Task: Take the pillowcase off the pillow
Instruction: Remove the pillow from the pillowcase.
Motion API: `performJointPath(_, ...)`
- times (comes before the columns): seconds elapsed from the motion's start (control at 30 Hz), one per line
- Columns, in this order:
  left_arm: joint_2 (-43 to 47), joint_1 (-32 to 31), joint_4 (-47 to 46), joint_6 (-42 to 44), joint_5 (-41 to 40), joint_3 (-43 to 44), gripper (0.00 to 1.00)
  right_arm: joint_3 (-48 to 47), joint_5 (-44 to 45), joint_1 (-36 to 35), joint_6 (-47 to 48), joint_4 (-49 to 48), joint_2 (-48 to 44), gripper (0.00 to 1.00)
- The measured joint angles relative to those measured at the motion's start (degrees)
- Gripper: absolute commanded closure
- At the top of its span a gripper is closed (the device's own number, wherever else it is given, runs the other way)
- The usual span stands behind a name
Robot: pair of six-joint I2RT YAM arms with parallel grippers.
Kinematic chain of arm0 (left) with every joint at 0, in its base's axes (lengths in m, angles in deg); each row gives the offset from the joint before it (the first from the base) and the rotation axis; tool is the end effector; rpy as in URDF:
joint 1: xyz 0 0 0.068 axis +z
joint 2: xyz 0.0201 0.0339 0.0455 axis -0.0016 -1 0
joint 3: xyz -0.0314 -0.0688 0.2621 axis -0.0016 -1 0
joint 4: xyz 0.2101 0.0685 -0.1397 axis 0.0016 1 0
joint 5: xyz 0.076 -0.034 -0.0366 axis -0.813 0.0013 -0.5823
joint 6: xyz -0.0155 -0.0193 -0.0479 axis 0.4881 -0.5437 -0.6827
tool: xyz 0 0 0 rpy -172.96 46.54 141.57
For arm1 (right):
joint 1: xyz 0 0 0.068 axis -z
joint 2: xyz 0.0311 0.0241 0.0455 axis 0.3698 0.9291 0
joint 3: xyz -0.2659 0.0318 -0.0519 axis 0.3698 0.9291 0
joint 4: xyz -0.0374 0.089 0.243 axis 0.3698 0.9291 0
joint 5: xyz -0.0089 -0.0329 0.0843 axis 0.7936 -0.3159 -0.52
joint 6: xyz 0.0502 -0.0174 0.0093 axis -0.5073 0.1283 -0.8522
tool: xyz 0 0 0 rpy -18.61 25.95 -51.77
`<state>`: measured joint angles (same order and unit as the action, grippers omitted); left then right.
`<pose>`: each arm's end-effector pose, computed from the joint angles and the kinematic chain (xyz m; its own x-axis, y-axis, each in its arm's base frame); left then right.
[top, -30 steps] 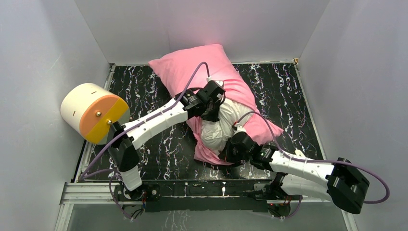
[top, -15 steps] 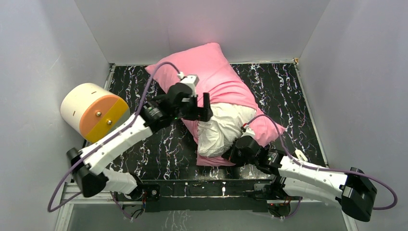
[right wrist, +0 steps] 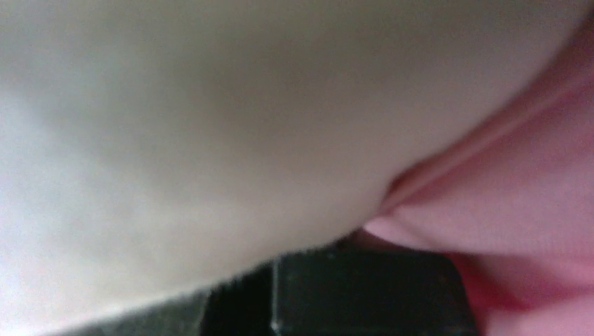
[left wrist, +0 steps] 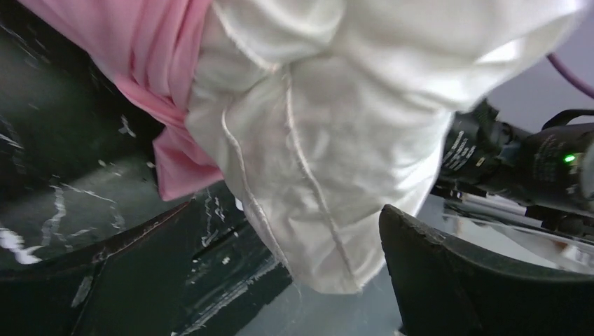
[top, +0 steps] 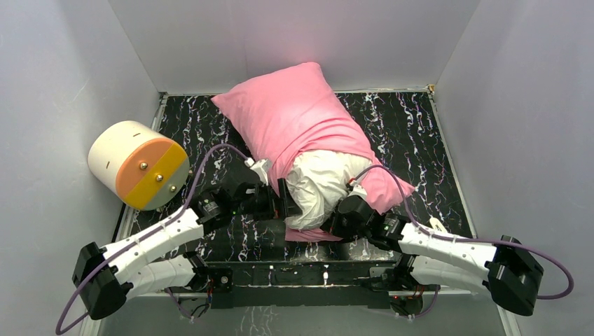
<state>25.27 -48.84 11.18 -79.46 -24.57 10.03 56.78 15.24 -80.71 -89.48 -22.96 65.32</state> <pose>0.1449 -0.1740 0.2894 -0.8417 -0.1694 -0.5126 0.2945 0.6517 -0.6989 0.1035 0.1588 0.1845 -0.8319 0.3064 -0.4628 -0.0542 0.7850 0.6171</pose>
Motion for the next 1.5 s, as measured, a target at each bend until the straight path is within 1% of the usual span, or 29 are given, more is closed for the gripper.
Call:
performJointPath(0.07, -0.1, 0.0, -5.5, -3.6, 3.3, -5.2, 0.02, -0.3, -0.4, 0.0, 0.2, -0.5, 0.9, 1.0)
performJointPath(0.17, -2.7, 0.0, -14.4, -7.4, 7.4, -9.1, 0.03, -1.4, -1.4, 0.0, 1.1, -1.2, 2.5, 1.0)
performJointPath(0.2, -4.4, 0.0, -17.4, -8.3, 8.6, -9.3, 0.16, -1.7, -1.8, 0.0, 1.4, -1.4, 3.0, 1.0)
performJointPath(0.23, -6.3, -0.1, -20.3, -9.1, 9.8, -9.3, 0.34, -2.0, -2.2, 0.0, 1.5, -1.5, 3.3, 1.0)
performJointPath(0.27, -8.0, -0.1, -23.0, -9.9, 10.9, -9.3, 0.48, -2.1, -2.5, 0.0, 1.6, -1.7, 3.4, 1.0)
performJointPath(0.33, -10.1, -0.1, -26.3, -10.7, 11.8, -9.3, 0.86, -2.3, -2.7, 0.0, 1.9, -1.7, 3.5, 1.0)
performJointPath(0.37, -10.3, -0.1, -26.9, -10.7, 11.9, -9.3, 1.0, -2.3, -2.6, 0.0, 1.9, -1.7, 3.4, 1.0)
performJointPath(0.43, -9.3, -0.2, -25.6, -9.4, 10.4, -8.9, 1.0, -2.6, -2.1, 0.0, 1.9, -1.1, 3.3, 1.0)
performJointPath(0.5, -7.5, -0.3, -21.1, -7.6, 7.4, -7.0, 1.0, -3.1, -1.2, 0.0, 1.4, -0.1, 3.1, 1.0)
performJointPath(0.67, 0.8, -0.8, -3.7, -1.8, -5.4, 2.2, 1.0, -6.1, 4.3, -0.1, -4.4, 5.4, 2.7, 1.0)
performJointPath(0.77, 5.6, -0.8, 5.6, 1.2, -12.7, 7.5, 1.0, -6.9, 5.6, -0.7, -9.4, 5.7, 1.3, 1.0)
performJointPath(0.83, 7.3, -0.9, 9.7, 2.6, -15.1, 10.0, 1.0, -6.2, 5.1, -1.1, -11.8, 4.7, -1.2, 0.94)
performJointPath(0.93, 7.6, -1.0, 12.5, 3.5, -15.8, 11.7, 1.0, -4.8, 3.9, -1.3, -11.6, 3.3, -4.9, 0.72)
performJointPath(0.97, 7.5, -1.0, 13.0, 3.5, -15.9, 11.7, 1.0, -4.3, 3.1, -1.2, -10.4, 3.4, -6.5, 0.68)
performJointPath(1.07, 7.4, -0.9, 13.7, 3.2, -16.5, 11.6, 1.0, -4.2, 0.1, -0.6, -6.3, 7.3, -10.4, 0.56)
performJointPath(1.1, 7.5, -0.8, 13.5, 3.0, -16.7, 11.4, 1.0, -4.7, -0.5, -0.5, -5.2, 9.2, -11.1, 0.5)
performJointPath(1.13, 7.8, -0.5, 12.9, 2.8, -17.0, 10.6, 1.0, -6.0, -1.3, -0.3, -3.8, 12.4, -11.6, 0.43)
performJointPath(1.2, 8.2, -0.2, 12.5, 2.4, -17.4, 9.2, 1.0, -9.4, -2.1, -0.2, -2.0, 17.2, -11.9, 0.36)
performJointPath(1.27, 8.2, 0.0, 11.9, 1.9, -17.3, 8.1, 1.0, -14.5, -1.6, -0.2, -1.0, 22.0, -12.2, 0.33)
performJointPath(1.37, 8.1, 0.0, 11.5, 1.4, -17.3, 7.8, 1.0, -22.3, 2.1, -0.2, -1.7, 29.3, -12.3, 0.31)
performJointPath(1.43, 8.1, 0.1, 11.1, 1.3, -17.1, 7.7, 1.0, -25.0, 5.4, -0.2, -3.0, 32.7, -12.1, 0.31)
performJointPath(1.5, 8.1, 0.1, 10.8, 1.1, -17.0, 7.5, 1.0, -25.4, 8.0, -0.2, -4.7, 35.1, -12.0, 0.32)
